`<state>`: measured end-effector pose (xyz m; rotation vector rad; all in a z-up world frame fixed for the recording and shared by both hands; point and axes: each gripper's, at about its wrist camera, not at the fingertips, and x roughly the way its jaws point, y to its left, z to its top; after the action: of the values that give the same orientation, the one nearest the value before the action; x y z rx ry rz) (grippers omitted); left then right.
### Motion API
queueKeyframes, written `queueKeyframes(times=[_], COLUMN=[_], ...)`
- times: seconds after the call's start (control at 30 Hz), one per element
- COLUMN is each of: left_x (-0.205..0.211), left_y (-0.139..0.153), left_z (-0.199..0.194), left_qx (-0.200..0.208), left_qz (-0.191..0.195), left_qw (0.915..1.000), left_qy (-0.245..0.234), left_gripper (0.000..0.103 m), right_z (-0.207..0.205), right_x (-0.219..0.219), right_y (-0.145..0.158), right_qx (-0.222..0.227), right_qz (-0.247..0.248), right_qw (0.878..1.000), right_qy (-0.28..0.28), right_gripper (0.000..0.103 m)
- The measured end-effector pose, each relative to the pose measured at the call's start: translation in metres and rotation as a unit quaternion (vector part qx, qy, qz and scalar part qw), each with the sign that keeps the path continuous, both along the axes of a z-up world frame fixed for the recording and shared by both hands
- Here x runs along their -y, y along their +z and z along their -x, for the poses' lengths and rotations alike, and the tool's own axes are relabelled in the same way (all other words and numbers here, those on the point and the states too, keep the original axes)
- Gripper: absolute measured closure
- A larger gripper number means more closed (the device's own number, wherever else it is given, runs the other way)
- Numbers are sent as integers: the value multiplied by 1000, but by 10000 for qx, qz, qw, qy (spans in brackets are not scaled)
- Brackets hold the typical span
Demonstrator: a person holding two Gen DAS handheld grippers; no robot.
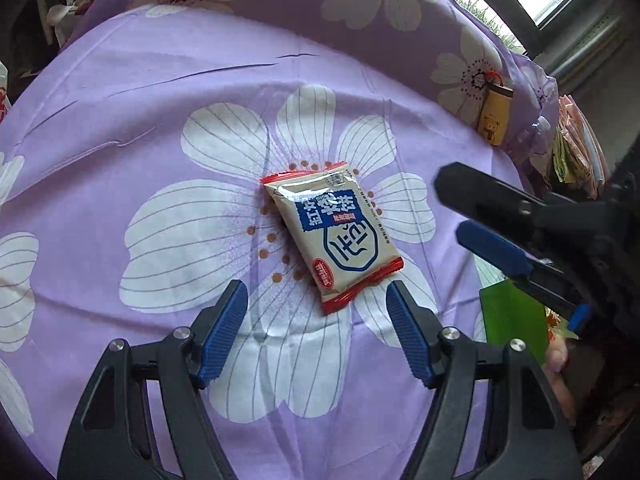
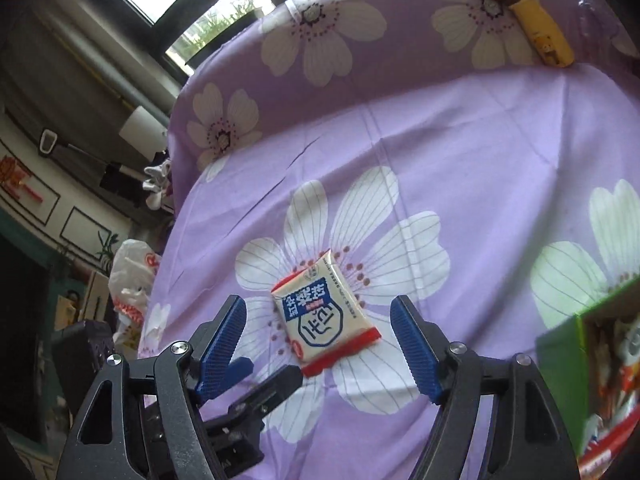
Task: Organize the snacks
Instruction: 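Move the right tool to the white-and-blue snack packet, then grasp the white-and-blue packet with the right tool and lift, then carry the white-and-blue packet with the right tool over the green box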
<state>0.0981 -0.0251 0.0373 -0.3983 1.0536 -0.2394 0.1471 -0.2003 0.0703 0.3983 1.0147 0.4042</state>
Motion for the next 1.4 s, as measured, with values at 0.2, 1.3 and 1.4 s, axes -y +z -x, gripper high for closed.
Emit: queueKeyframes(times=[0.2, 1.3, 1.4], left_x=[4, 87, 106], left_y=[-9, 90, 96], left_z=[-13, 95, 108], left_qx=[56, 1609, 1669], left_qz=[262, -230, -198], left_qw=[9996, 9722, 9654], left_qy=[-46, -1684, -1996], left_gripper=[47, 66, 66], right_z=[-32, 118, 140], right_x=[-16, 34, 54], right_y=[-45, 64, 70], right_qx=[-463, 1113, 1149], right_qz=[-49, 361, 365], right_qw=[9989, 9902, 9869], right_qy=[47, -765, -1070], right_gripper=[33, 55, 55])
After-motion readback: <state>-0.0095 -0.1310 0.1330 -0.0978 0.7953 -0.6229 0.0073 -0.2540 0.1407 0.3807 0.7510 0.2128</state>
